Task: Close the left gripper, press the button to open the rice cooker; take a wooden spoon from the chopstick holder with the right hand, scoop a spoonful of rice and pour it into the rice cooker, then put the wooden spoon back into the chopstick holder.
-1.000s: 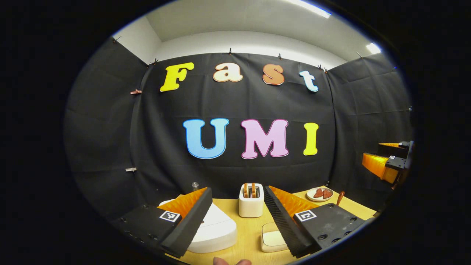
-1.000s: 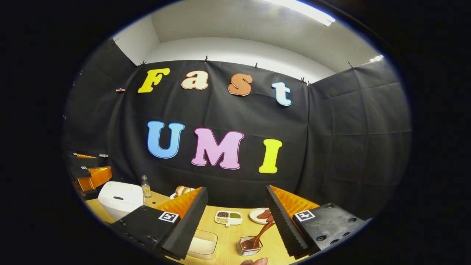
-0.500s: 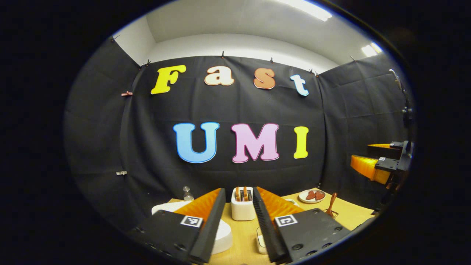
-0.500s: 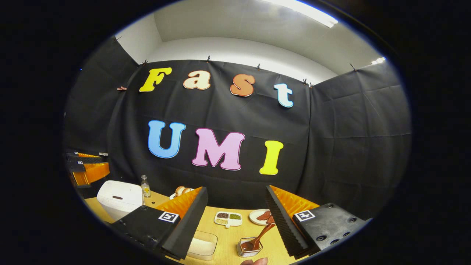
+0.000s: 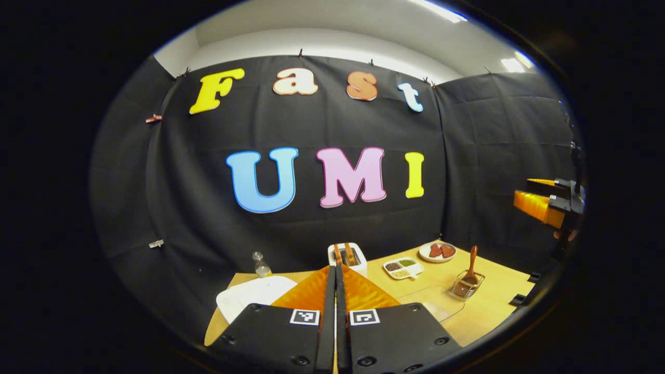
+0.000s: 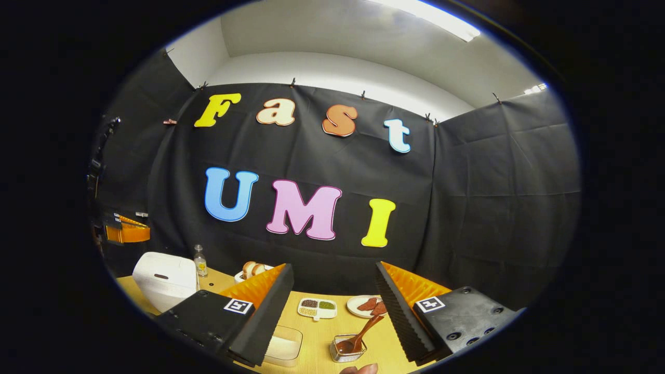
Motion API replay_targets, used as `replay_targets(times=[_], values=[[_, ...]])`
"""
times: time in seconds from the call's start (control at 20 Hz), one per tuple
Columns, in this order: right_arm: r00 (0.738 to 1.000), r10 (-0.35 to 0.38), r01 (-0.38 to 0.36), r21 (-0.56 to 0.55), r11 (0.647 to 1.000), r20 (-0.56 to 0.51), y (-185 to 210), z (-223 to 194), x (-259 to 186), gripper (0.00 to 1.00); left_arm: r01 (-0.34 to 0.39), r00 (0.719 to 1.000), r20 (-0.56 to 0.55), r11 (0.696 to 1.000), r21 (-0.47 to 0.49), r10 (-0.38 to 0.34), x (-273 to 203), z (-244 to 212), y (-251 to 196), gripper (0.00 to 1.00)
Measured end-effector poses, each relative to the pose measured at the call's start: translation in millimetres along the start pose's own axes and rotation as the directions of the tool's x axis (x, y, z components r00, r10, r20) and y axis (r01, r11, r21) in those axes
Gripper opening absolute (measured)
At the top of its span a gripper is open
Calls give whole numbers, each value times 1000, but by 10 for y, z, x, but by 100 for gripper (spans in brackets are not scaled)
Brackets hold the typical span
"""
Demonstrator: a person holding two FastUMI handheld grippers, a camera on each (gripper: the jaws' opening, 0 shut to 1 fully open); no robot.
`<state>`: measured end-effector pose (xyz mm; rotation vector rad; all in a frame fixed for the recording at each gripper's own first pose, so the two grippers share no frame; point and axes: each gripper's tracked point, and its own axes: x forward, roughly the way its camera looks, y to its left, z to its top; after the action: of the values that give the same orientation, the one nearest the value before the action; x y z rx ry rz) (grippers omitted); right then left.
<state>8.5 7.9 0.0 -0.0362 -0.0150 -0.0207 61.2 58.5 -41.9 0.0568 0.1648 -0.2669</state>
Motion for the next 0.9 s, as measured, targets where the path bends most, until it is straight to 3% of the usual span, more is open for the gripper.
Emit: replay_targets(times=[0.2, 0.4, 0.65, 0.9], values=[[1000, -29, 29, -7, 1000, -9, -78, -38, -41, 98, 47, 983, -176, 997, -65, -58, 259, -458, 466, 7], [998, -55, 55, -18, 998, -16, -151, -65, -67, 98, 90, 924, -363, 990, -106, -123, 461, -968, 648, 7], [996, -84, 84, -31, 996, -21, -247, -90, -103, 98, 82, 862, -481, 981, -178, -160, 603, -1434, 730, 7], [992, -119, 119, -24, 993, -29, -360, -127, -145, 98, 70, 836, -527, 982, -176, -155, 665, -1665, 774, 7]])
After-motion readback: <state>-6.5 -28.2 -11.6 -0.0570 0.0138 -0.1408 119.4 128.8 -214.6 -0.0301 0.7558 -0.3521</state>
